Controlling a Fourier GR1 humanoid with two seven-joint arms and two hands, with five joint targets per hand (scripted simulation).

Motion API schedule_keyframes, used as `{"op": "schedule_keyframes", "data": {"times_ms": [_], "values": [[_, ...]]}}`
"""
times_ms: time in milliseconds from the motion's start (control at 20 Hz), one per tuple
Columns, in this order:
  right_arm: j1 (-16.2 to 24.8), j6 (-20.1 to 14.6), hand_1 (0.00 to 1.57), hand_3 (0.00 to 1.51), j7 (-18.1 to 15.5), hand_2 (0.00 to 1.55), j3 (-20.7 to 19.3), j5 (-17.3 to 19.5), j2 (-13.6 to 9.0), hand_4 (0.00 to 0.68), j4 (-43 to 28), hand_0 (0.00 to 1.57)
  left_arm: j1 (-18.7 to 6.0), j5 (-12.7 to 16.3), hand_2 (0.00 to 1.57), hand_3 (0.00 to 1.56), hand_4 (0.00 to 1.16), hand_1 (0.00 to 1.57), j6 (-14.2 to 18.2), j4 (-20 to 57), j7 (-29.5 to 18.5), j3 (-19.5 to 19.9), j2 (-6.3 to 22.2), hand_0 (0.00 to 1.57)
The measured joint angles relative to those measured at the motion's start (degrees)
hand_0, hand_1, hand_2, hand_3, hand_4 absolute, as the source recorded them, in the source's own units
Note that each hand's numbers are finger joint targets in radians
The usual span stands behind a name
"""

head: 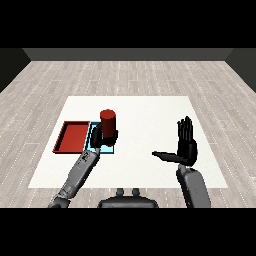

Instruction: Pick the red can and put it in the red box

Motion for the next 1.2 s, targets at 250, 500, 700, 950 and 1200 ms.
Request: {"op": "schedule_keyframes", "data": {"times_ms": [250,500,700,950,1200], "values": [[4.80,1.32,0.00,0.00,-2.60,0.00,-2.37,-1.07,-0.42,0.000,0.40,0.00,-0.02,-0.69,1.57,1.48,1.13,1.57,-1.08,2.84,2.38,5.67,6.49,1.57],[5.45,2.49,0.00,0.00,-4.68,0.00,-4.36,-1.60,-0.62,0.000,3.62,0.00,-1.82,-2.78,1.56,1.48,1.14,1.57,-1.98,11.17,4.43,10.27,13.09,1.57],[4.48,2.38,0.00,0.00,-3.49,0.00,-5.11,-2.01,-0.48,0.000,4.52,0.00,-2.85,-4.14,1.56,1.49,1.08,1.57,-2.89,19.97,4.48,14.02,18.32,1.57],[5.22,4.64,0.00,0.00,-6.07,0.00,-5.72,-2.70,-0.43,0.000,6.56,0.00,-6.63,-6.22,1.52,1.44,1.04,1.57,-4.20,34.75,0.84,17.31,20.98,1.57],[2.61,5.29,0.00,0.00,-7.97,0.00,-5.63,-0.86,-0.63,0.000,10.55,0.00,-12.45,-8.69,1.49,1.36,0.96,1.56,-5.15,51.04,-1.76,18.55,20.68,1.56]]}}
